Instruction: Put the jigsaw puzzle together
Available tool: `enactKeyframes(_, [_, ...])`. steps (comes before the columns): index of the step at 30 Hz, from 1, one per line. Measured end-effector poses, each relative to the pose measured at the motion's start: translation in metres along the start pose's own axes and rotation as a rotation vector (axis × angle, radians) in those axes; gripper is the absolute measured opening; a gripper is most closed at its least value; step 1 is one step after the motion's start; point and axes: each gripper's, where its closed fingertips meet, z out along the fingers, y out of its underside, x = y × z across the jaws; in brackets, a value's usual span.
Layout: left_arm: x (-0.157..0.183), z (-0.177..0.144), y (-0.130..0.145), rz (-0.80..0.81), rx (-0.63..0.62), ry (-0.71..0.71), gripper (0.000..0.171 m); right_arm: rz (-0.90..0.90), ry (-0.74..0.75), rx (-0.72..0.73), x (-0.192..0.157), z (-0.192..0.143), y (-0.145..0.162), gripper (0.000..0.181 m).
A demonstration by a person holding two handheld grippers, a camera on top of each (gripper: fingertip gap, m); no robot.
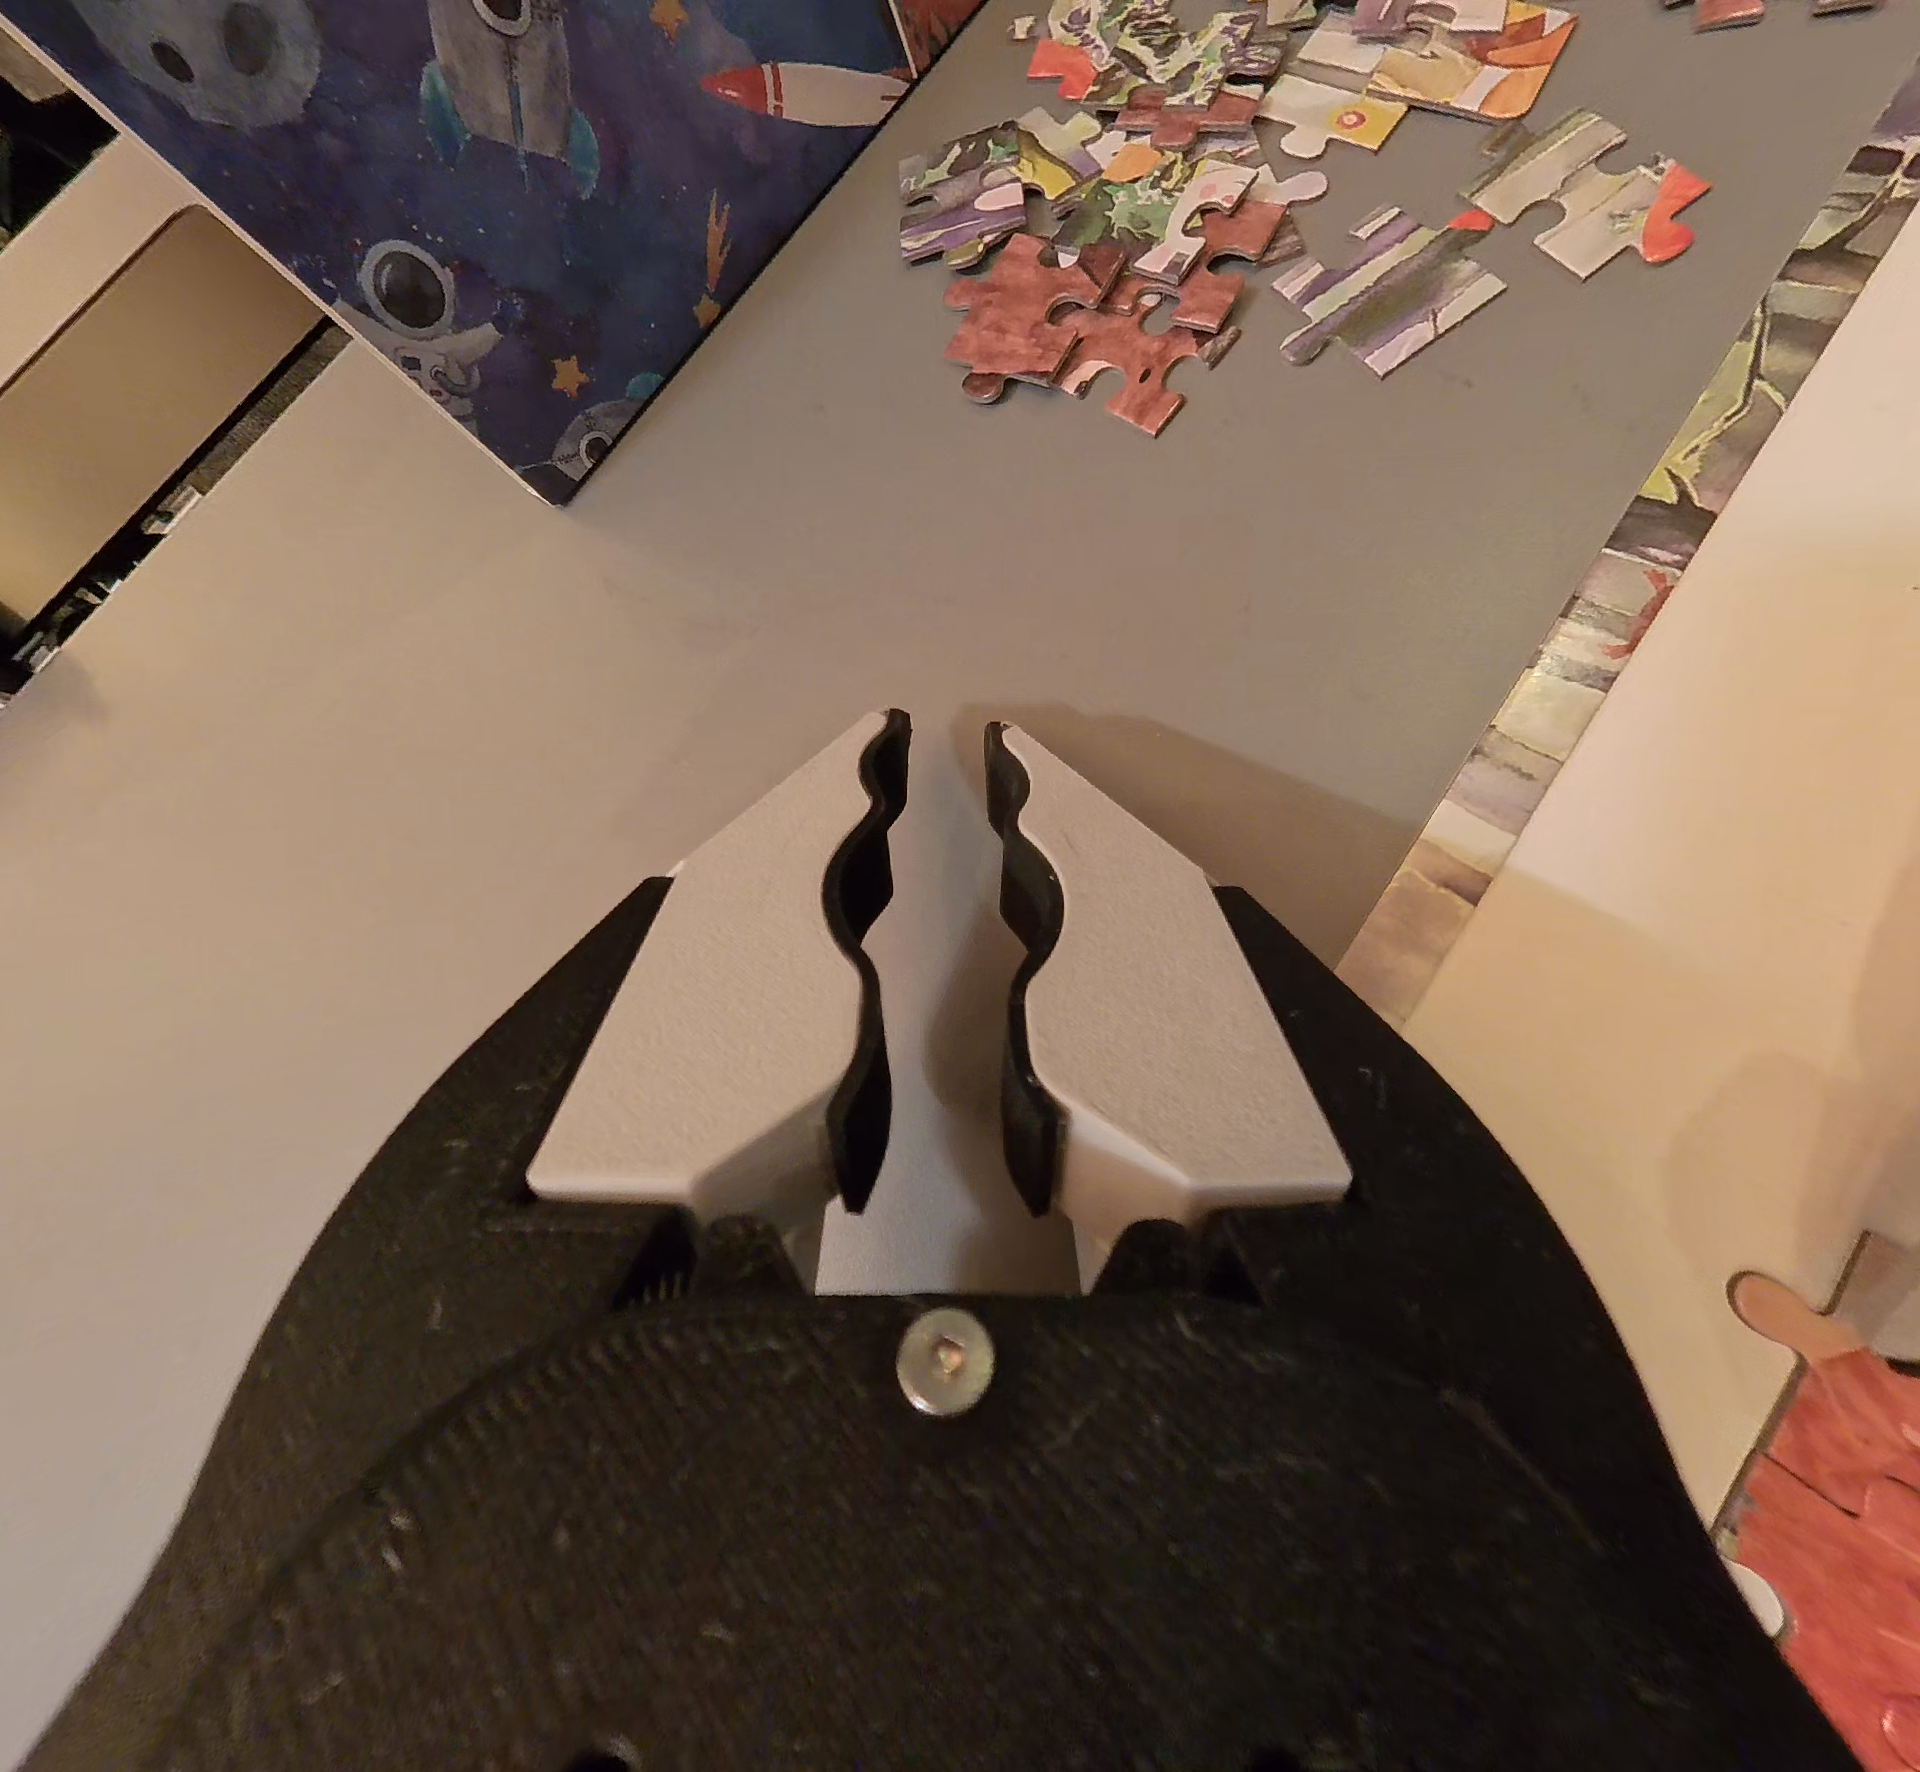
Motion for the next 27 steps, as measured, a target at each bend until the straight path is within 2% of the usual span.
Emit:
enactKeyframes(2, [0.0, 0.0, 0.0, 0.001, -0.001, -0.001, 0.013, 0.002, 0.014, 0.014, 0.001, 0.0, -0.003, 0.028])
enactKeyframes(27, [0.0, 0.0, 0.0, 0.007, -0.004, -0.002, 0.013, 0.038, -0.028, 0.006, -0.003, 0.01, 0.0, 0.015])
